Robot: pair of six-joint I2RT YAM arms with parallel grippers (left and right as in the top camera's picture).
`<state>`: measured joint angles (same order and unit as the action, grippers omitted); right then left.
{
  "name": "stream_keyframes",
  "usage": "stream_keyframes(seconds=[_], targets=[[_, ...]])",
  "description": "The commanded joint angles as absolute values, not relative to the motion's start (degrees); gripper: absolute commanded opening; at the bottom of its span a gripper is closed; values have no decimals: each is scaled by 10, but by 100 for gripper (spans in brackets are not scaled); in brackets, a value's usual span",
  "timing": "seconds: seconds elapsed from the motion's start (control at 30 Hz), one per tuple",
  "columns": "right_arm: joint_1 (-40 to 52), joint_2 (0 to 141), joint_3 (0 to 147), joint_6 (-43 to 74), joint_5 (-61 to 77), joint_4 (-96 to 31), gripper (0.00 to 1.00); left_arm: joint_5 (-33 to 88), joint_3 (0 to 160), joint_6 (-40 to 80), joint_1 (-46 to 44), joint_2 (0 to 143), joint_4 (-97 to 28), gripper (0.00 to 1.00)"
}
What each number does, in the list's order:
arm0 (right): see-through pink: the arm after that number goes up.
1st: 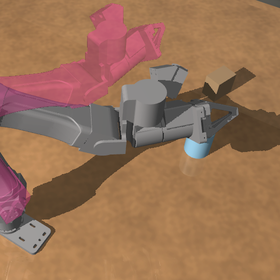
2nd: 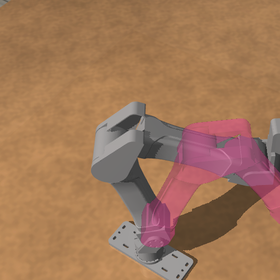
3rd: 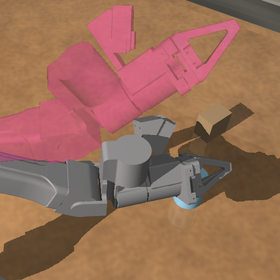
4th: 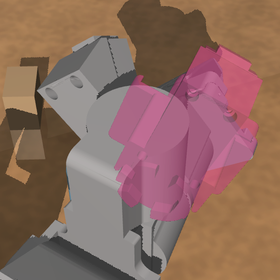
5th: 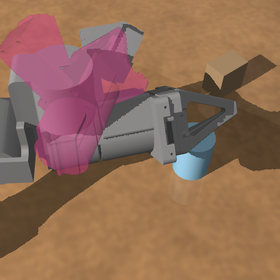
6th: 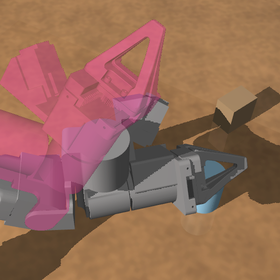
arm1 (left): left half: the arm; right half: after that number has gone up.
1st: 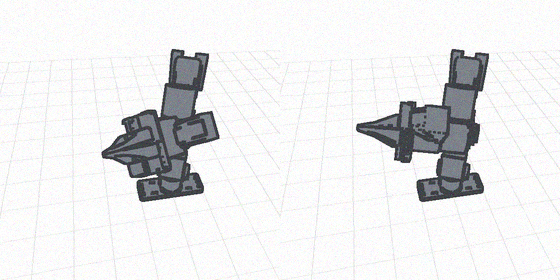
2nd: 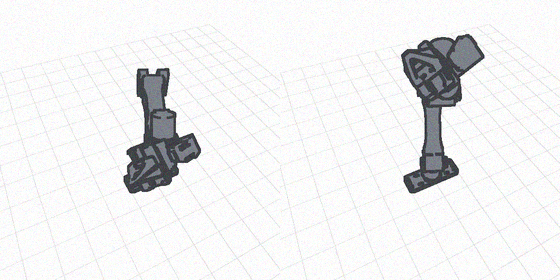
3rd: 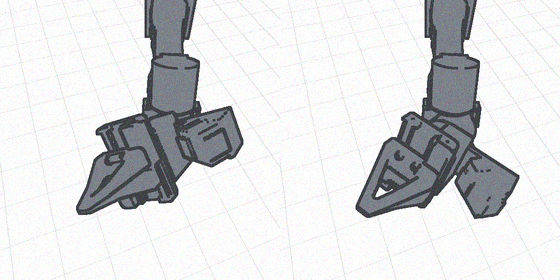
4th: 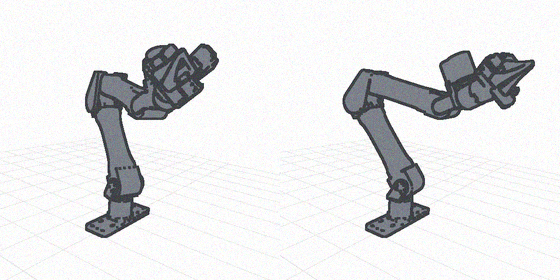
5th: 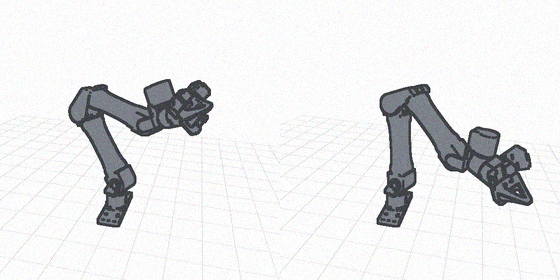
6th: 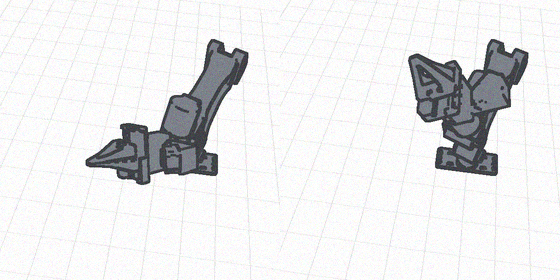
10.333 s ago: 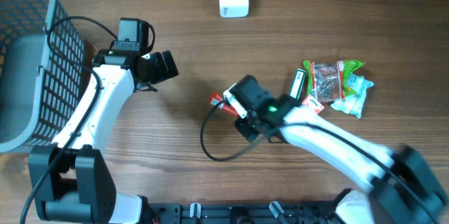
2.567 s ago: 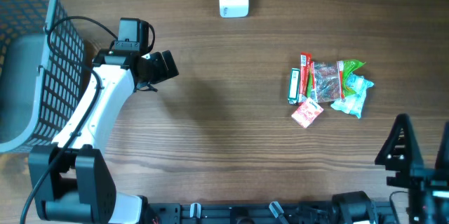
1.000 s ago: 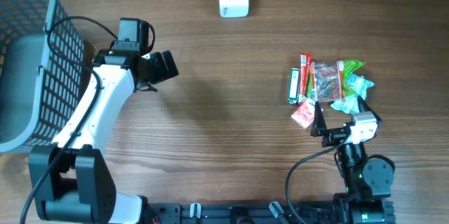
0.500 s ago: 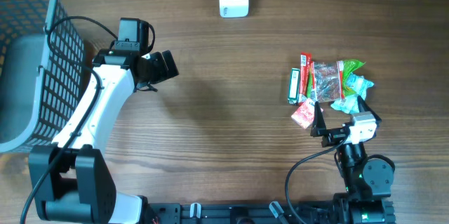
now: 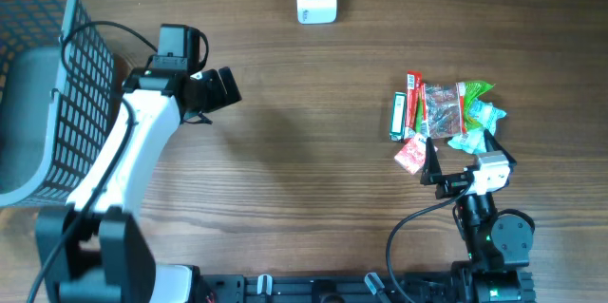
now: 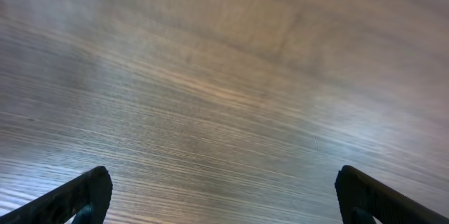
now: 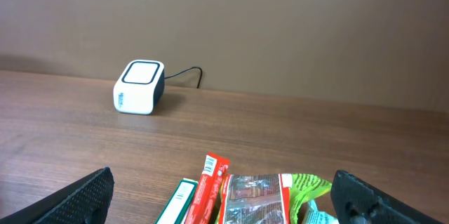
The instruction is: Scan the item barcode
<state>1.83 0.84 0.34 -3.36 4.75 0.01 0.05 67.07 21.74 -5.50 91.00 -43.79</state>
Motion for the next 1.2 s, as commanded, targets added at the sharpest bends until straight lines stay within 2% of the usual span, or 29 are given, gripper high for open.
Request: stream_keyframes(seconds=[0.0, 0.3, 0.37, 0.53, 0.67, 0.77, 0.93, 1.17], targets=[[21, 2, 3, -43, 57, 3, 100, -1, 673, 215, -56, 776, -438, 100], [21, 2, 3, -43, 57, 3, 100, -3, 673, 211, -56, 429, -439, 100], [21, 2, 3, -44, 57, 3, 100, -33, 673, 198, -56, 327, -448, 100], [21, 2, 3, -44, 57, 3, 100, -34, 669, 197, -43, 241, -518, 100], [21, 2, 3, -44, 57, 3, 100, -33, 621, 197, 4, 159, -601, 100], [21, 2, 3, -44, 57, 3, 100, -33, 578, 197, 26, 110, -575, 100], [21, 2, 3, -43, 57, 3, 100, -33, 460, 198, 34, 22, -405, 100], [21, 2, 3, -43, 57, 3, 100, 19, 272, 198, 35, 2, 35, 100]])
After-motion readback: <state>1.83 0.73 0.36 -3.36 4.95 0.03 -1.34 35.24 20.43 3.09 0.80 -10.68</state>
